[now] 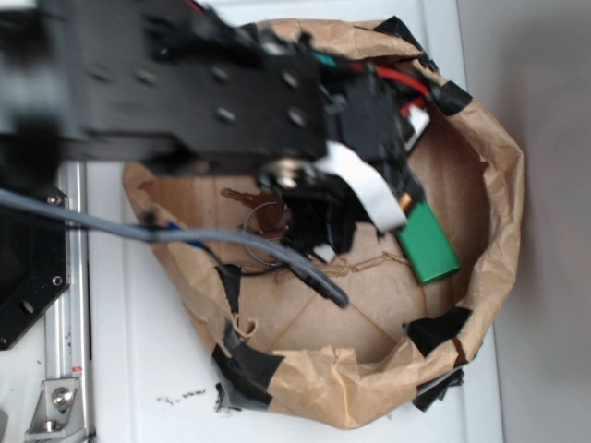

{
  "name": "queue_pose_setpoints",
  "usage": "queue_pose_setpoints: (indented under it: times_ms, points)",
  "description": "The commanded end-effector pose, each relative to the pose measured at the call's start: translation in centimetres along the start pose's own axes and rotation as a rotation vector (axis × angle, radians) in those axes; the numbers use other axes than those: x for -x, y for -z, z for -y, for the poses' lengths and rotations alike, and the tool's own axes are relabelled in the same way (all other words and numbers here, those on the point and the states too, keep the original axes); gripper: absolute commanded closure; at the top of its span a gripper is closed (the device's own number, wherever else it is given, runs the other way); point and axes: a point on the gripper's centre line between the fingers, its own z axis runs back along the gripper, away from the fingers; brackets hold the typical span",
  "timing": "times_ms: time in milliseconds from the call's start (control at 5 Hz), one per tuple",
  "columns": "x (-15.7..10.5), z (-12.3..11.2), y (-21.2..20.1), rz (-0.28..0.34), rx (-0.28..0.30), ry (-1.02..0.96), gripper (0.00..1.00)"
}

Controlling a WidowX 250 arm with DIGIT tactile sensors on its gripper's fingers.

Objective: Grab the green block.

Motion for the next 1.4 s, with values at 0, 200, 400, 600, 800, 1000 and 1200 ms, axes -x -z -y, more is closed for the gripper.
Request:
queue_pose_setpoints:
  times_ms: [0, 200, 400, 600, 800, 1000, 1200]
  points:
    - [-5.5, -0.4, 3.4, 0.076, 0.019, 0.101, 0.00]
    - [-6.6, -1.1, 4.5, 0.080, 0.017, 0.111, 0.00]
    - [-6.3, -0.8, 5.0, 0.053, 0.032, 0.067, 1.00]
    - [-5.3, 0.5, 4.2, 0.038, 0.156, -0.011, 1.00]
    - [-5.5, 0.6, -0.9, 0.027, 0.157, -0.130, 1.00]
    - [-4.1, 2.9, -7.0, -0.001, 0.152, -0.291, 1.00]
    - [-4.2, 3.5, -12.4, -0.030, 0.122, -0.396, 1.00]
